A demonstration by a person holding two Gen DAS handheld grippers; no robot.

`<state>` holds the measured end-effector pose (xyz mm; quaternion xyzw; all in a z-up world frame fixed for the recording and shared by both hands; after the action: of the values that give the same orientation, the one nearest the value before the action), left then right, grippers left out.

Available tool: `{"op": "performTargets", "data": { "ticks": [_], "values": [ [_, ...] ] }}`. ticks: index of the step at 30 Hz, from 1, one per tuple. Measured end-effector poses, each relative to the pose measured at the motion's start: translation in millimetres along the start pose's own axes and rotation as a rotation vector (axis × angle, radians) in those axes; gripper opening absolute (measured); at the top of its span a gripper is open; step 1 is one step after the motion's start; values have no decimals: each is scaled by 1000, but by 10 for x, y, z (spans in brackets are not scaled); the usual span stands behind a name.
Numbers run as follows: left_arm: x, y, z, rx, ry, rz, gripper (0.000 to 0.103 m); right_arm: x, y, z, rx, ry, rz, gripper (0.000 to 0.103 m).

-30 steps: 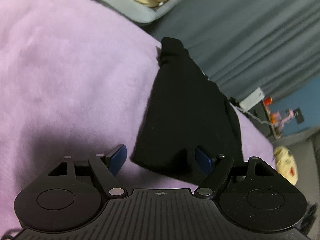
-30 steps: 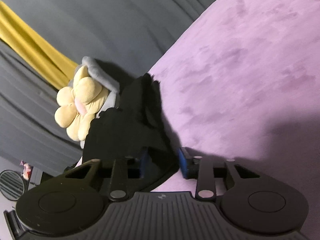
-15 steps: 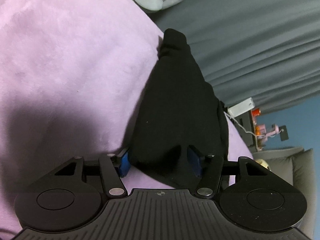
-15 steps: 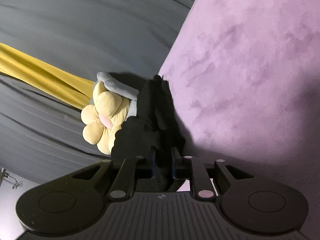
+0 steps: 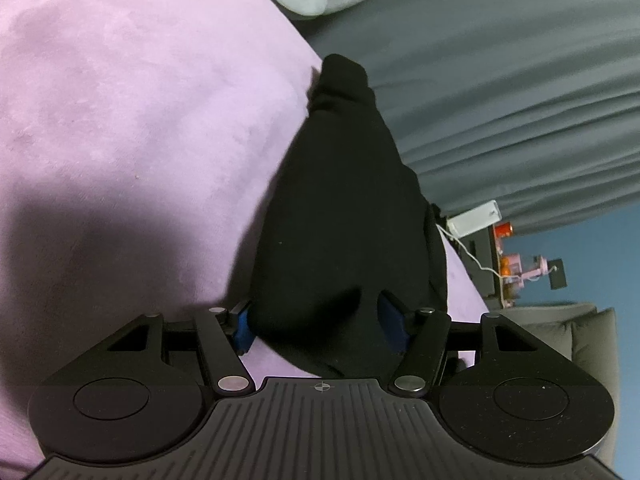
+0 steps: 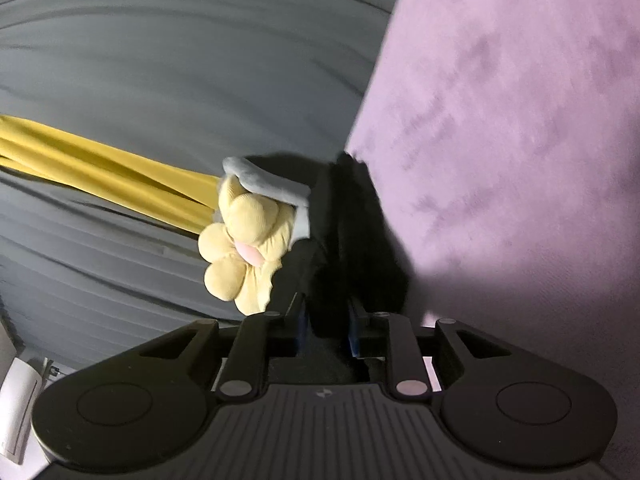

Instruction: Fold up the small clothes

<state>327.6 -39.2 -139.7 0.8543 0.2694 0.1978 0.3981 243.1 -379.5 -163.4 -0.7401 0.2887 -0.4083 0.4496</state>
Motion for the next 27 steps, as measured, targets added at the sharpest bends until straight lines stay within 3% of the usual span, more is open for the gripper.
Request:
{"op": "performTargets", "data": {
  "ticks": [4, 9, 12, 13, 14, 15, 16, 17, 19, 21, 23, 25, 26, 27],
  "values": [
    [-8, -1, 15, -5, -6, 1, 67, -15, 4, 31, 5, -29, 6, 28],
    [7, 10, 29, -14, -9, 3, 67, -87, 103, 175, -62, -94, 19, 28],
    [25, -3, 40, -18, -6, -16, 67, -132, 66, 223, -86, -94, -43, 26],
    [28, -9, 45, -21, -2, -23, 64, -152, 38, 246, -91, -96, -67, 22],
    [26, -19, 41, -20, -1, -25, 56, -167, 18, 266, -100, -98, -80, 11],
    [27, -26, 42, -16, -1, -25, 47, -176, 3, 273, -105, -98, -83, 8],
    [29, -35, 37, -8, -1, -22, 28, -172, -1, 266, -80, -96, -56, 7],
    [32, -45, 22, -3, 3, -21, 21, -150, 31, 245, 9, -98, 35, 6],
    [41, -80, -46, -34, 13, -43, 18, -101, 127, 179, 197, -87, 231, 5],
    [40, -91, -137, -84, 25, -35, 16, -49, 132, 141, 252, -81, 243, 5],
    [25, -87, -193, -82, 37, -2, 14, -33, 74, 164, 121, -129, 109, 5],
    [4, -92, -209, -77, 30, 12, 13, -72, -13, 231, -137, -199, -113, 5],
    [-8, -94, -221, -78, 28, 19, 13, -97, -48, 262, -214, -222, -187, 5],
    [-24, -97, -239, -80, 26, 33, 13, -109, -83, 270, -216, -223, -212, 5]
  ]
}}
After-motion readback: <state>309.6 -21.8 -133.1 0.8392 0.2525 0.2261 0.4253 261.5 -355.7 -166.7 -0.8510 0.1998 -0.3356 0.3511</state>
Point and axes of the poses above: each gripper's, at about its wrist camera, not at the fingertips, and z roughly the way its jaws point, y to its right, x to its top, the point moved 3 cm from there along z, roughly the way its jaws point, and after that the axes turned 8 degrees about -z, right-handed, at the moved point
